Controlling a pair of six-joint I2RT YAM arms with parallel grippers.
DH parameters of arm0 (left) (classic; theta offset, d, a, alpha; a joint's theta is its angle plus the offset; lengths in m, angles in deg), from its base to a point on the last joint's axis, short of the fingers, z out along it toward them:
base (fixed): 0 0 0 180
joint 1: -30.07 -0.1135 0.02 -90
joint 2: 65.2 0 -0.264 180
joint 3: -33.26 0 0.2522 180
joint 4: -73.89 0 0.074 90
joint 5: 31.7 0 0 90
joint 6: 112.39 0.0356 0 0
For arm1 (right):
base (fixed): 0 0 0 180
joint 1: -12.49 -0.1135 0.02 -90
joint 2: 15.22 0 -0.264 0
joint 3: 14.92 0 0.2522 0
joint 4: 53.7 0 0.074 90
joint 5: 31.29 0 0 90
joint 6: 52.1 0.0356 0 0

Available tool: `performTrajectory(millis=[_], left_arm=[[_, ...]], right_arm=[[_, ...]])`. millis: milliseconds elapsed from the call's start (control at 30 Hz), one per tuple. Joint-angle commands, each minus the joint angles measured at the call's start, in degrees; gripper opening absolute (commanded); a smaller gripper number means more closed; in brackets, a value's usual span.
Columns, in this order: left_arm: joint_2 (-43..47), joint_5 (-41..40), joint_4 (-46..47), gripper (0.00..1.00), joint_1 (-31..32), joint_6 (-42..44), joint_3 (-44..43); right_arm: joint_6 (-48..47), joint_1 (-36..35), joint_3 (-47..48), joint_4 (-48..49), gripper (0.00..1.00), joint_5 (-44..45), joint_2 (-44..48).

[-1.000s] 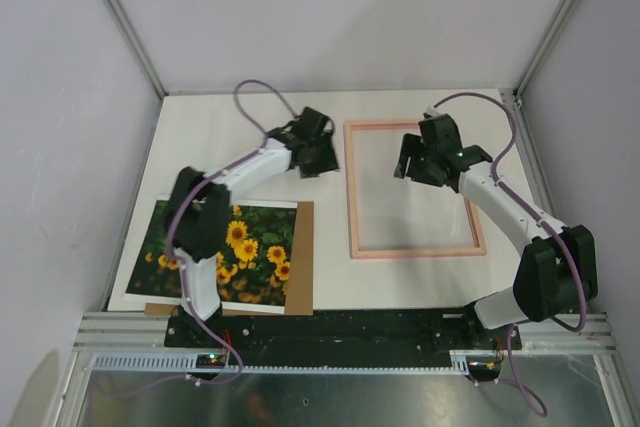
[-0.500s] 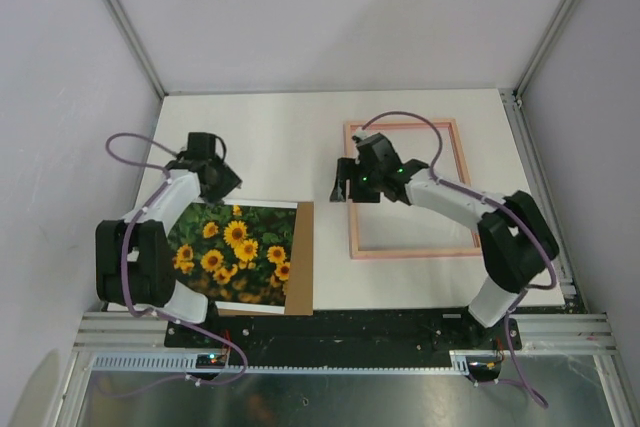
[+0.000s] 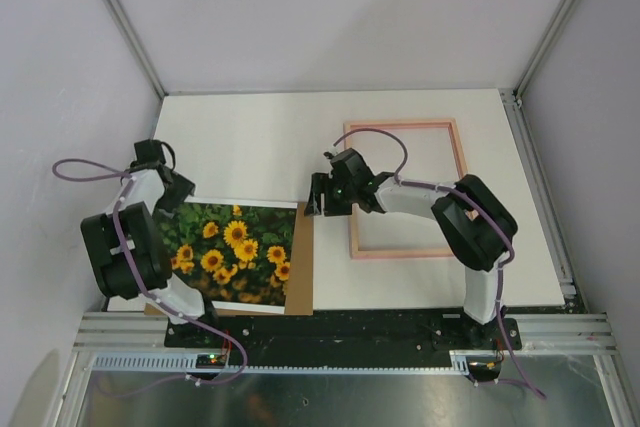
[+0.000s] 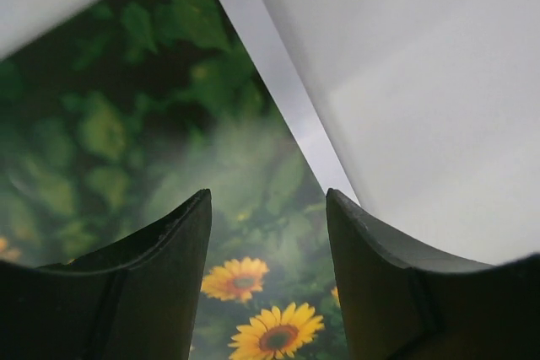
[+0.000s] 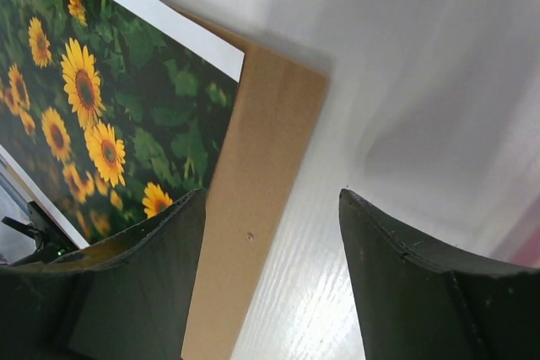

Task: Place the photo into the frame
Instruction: Pick up the photo from the backboard.

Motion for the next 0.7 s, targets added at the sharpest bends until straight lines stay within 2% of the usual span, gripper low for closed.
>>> performTrajectory(millis=[0, 333, 667], left_arm=[[-1.78, -4.82, 1.16, 0.61, -3.33, 2.18, -3.75], [-9.85, -16.78, 1.22, 0.62, -6.43, 4.43, -10.68], [-16.28, -19.39, 1.85, 0.65, -6.70, 5.74, -12.99]], right_arm=[[0.95, -1.11, 3.97, 5.62, 0.69, -1.12, -2.92], [0.25, -2.15, 6.78, 6.24, 0.69, -1.67, -6.03], [-1.11, -2.54, 7.01, 5.73, 0.69, -1.27, -6.96]])
